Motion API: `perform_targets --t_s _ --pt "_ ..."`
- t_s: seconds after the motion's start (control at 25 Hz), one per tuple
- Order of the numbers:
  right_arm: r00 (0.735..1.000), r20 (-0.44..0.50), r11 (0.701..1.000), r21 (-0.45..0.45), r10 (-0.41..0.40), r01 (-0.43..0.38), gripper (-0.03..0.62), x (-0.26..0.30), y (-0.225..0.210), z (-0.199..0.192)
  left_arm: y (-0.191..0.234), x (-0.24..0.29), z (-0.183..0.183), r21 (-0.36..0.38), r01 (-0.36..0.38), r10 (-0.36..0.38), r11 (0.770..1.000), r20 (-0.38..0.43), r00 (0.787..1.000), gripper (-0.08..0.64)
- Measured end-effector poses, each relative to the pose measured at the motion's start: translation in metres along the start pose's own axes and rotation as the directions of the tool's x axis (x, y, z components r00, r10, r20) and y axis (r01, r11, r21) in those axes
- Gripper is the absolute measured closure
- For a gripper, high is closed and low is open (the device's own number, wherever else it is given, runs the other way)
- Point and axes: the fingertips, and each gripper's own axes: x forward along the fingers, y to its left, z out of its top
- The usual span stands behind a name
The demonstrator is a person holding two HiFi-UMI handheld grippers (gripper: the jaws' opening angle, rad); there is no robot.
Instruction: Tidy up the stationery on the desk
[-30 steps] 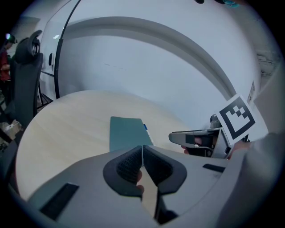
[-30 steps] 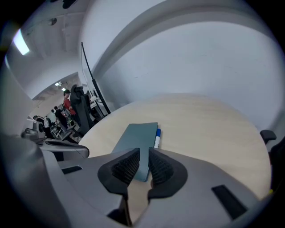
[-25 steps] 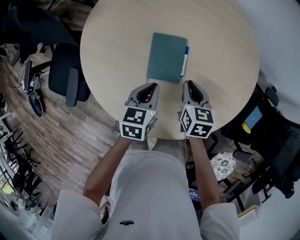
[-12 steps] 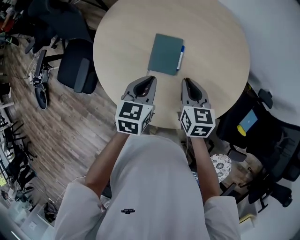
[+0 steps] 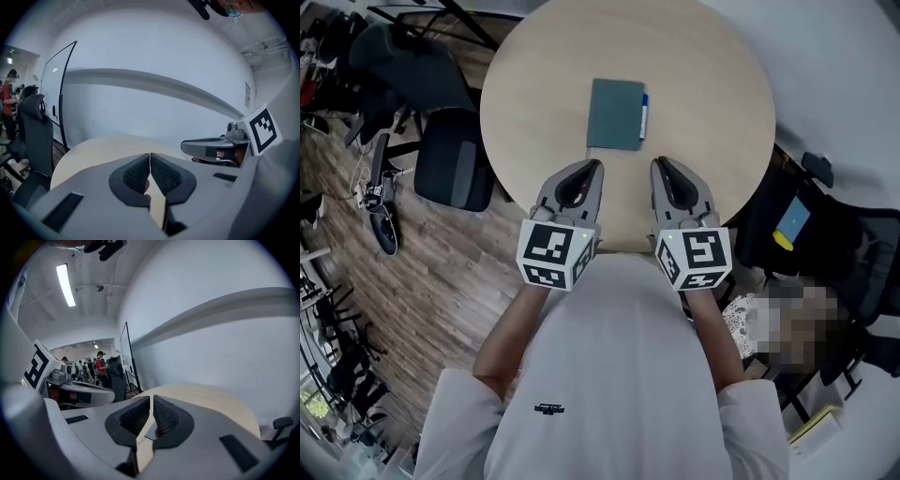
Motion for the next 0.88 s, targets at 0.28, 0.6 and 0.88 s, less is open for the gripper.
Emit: perform_targets --t_s 0.28,0.6,0.88 --pt "1.0 0.009 1.0 -0.014 -0.018 0.019 0.543 -0.029 0.025 -0.004 -0.011 -0.025 -0.002 -0.007 0.039 -0.039 0.999 0.017 0.999 0.537" --pt "0.999 -0.013 0.999 -0.008 -0.045 0.044 0.543 -0.04 0.045 -0.029 -0.018 -0.046 -0.034 -0.034 0.047 -0.047 0.998 -0.003 0.999 0.537" --pt "0.998 -0.012 0.998 -0.027 -0.057 0.057 0.543 -0.046 0.051 -0.034 -0.016 -0.052 -0.029 -0.022 0.049 -0.048 0.999 0.014 0.999 0.537"
